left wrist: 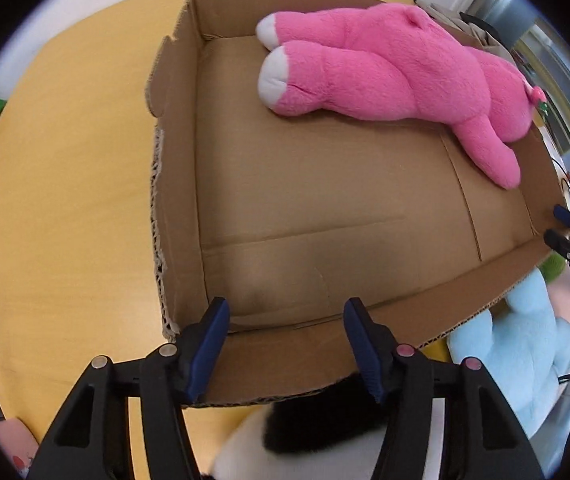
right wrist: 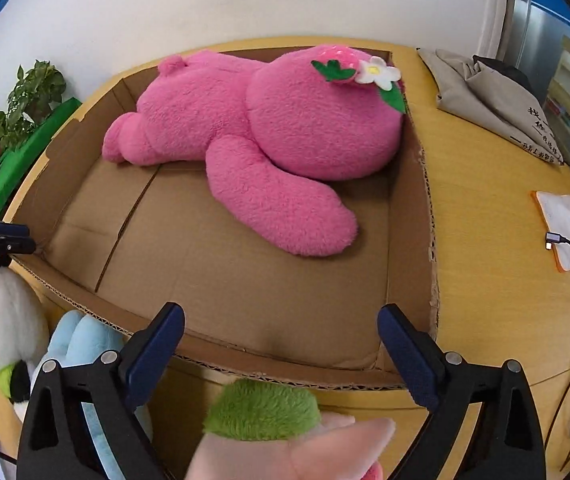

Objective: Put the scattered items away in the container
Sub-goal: 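Move both grippers back to the light-blue plush on the table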

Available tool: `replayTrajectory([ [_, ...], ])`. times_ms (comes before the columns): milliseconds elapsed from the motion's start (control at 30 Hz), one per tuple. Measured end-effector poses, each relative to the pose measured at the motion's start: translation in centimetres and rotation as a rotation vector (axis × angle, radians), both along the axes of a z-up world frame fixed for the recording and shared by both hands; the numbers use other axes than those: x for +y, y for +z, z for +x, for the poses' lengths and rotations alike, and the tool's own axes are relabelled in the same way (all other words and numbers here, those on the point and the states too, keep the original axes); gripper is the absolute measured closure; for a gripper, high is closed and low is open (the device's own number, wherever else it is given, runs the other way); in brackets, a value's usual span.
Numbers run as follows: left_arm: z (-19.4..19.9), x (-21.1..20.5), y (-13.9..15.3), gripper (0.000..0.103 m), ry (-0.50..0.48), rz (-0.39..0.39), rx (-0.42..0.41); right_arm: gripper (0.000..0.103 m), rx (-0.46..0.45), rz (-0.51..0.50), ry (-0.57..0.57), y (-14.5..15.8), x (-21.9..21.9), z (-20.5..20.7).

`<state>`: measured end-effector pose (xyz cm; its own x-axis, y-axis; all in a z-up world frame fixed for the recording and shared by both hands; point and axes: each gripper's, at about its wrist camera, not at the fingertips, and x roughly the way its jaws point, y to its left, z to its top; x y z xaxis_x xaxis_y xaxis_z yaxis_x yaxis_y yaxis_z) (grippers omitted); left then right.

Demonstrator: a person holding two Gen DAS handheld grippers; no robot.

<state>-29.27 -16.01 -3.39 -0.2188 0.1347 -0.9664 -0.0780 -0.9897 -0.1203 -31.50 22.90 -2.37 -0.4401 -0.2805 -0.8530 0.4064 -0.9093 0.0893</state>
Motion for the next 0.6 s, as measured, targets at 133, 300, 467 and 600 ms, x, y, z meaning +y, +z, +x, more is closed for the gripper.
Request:
replayTrajectory([
  [133,2.2,0.6,0.2,0.044,0.031,0.007,0.033,0.004,0.018,-0.003,0.002,0.3,0.9,1.1],
  [300,5.9,1.3,3.8,0.044,0.058,-0.067,0.211,0.000,0.178,-0.003,-0.032,4.4,1.3,6.0],
  [467,15.1,3.6,10.7,0.024,0.062,0.012,0.520,0.000,0.360,-0.122,-0.097,10.0,2.7,14.6],
  [600,22.0,7.7,13.3,0.021,0.101,0.025,0.680,0.000,0.392,-0.170,-0.141,10.8,3.2,21.0],
])
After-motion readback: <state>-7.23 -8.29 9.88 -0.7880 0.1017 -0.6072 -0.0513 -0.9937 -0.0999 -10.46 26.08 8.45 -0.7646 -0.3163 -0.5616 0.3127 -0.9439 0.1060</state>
